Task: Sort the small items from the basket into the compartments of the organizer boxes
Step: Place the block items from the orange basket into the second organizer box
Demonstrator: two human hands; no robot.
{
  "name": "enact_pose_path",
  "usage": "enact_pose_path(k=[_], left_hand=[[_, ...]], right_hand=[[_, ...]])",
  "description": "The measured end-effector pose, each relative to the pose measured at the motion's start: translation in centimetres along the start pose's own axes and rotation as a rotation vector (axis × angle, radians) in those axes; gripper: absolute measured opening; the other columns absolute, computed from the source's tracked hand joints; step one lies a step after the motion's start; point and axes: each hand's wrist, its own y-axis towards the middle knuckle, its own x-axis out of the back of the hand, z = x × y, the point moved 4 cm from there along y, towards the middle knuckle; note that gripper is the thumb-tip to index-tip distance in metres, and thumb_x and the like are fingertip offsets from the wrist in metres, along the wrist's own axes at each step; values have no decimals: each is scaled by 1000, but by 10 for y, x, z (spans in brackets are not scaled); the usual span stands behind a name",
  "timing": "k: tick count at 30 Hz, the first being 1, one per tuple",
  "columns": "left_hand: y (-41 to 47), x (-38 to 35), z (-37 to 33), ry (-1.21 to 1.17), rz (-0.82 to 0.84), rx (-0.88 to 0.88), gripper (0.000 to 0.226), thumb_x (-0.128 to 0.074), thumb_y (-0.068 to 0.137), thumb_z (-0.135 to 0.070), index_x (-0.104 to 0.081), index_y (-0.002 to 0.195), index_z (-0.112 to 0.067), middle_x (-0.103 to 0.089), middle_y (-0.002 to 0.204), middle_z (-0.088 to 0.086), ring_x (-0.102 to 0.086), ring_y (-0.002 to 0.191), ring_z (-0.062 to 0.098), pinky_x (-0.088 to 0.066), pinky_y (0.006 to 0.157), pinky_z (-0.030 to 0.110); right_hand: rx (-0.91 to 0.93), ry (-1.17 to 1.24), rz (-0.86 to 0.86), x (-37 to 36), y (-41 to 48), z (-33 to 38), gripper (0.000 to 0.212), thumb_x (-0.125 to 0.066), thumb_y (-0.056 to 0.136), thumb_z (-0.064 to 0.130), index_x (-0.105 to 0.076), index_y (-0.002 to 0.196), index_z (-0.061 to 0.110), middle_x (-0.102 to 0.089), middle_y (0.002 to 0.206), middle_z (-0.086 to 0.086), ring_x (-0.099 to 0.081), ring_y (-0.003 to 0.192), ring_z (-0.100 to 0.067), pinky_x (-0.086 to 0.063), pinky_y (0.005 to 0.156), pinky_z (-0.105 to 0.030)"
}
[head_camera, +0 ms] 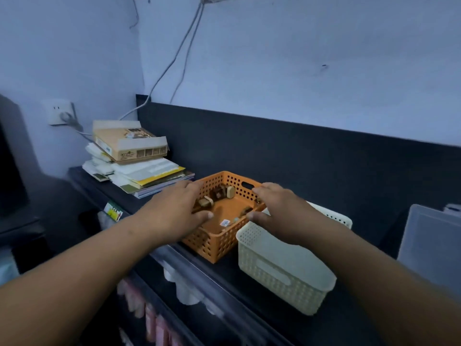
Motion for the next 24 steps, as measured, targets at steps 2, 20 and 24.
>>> enact_pose_path(k=[2, 20, 24], left_hand=[[17, -4, 9, -2, 12, 19, 68, -57, 88, -49, -28, 146, -26, -41, 142, 0, -44, 127, 18, -39, 100, 33], [158, -96, 39, -29, 631, -269, 63, -66, 84, -44, -39, 140, -32, -47, 138, -3, -49, 122, 19, -43, 100, 37], [161, -122, 14, -100, 800, -406, 47, -59, 91, -31, -46, 136, -31, -52, 133, 0, -52, 115, 19, -45, 92, 33]], right_hand=[[5, 6, 6, -5, 24, -1, 66, -51, 93, 51, -28, 149, 26, -23, 158, 4, -26, 142, -20, -30, 111, -38], [-271, -175, 295, -57, 147, -29, 41, -69, 84, 33, -57, 121, 21, -62, 120, -1, -62, 104, -23, -55, 85, -40], [-321, -74, 209, -60, 151, -38, 30, -62, 85, 14, -61, 113, 26, -64, 109, 2, -60, 100, -21, -53, 80, -33]])
